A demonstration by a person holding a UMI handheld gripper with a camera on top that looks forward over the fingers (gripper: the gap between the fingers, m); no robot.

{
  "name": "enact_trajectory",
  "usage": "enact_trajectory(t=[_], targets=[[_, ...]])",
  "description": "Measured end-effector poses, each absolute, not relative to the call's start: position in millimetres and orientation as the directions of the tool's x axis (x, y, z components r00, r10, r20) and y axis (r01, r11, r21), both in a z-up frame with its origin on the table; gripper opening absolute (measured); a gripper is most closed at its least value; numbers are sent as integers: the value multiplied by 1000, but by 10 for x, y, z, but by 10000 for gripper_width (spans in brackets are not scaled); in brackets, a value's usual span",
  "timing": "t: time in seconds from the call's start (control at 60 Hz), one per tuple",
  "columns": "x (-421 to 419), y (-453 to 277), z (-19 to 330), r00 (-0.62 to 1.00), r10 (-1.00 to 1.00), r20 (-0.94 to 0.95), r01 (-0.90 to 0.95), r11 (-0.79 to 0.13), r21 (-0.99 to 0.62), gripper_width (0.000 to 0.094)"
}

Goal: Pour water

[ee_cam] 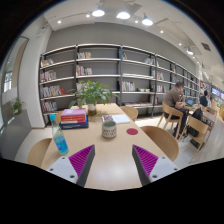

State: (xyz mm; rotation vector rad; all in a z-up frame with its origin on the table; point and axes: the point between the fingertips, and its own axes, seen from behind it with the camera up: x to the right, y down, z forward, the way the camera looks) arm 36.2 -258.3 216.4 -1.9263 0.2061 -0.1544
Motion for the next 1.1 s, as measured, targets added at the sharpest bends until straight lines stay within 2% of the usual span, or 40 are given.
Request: enact_trajectory(t=[0.183, 0.2, 0.217, 0.4, 0.417, 0.517, 0.833, 1.017, 1.1], targets=[[-233, -2528, 1751, 994, -104, 14, -29, -396, -918, 762], [-276, -2546, 1801, 996, -90, 13, -25, -401, -916, 765], [-428, -2444, 1593, 997, -80, 12, -21, -395, -919, 765], [-1373, -2052, 1265, 998, 60, -34, -7, -391, -920, 772], [-1395, -2060, 1372, 997, 71, -37, -6, -399, -917, 770], [-1825, -1629, 1136, 992, 112, -54, -4, -401, -916, 767], [-2173, -410, 935, 990, 138, -36, 23, -402, -916, 763], [-2300, 35, 875, 982, 189, -30, 35, -335, -942, 759], [-2309, 120, 822, 980, 201, -1, 62, -303, -951, 667]])
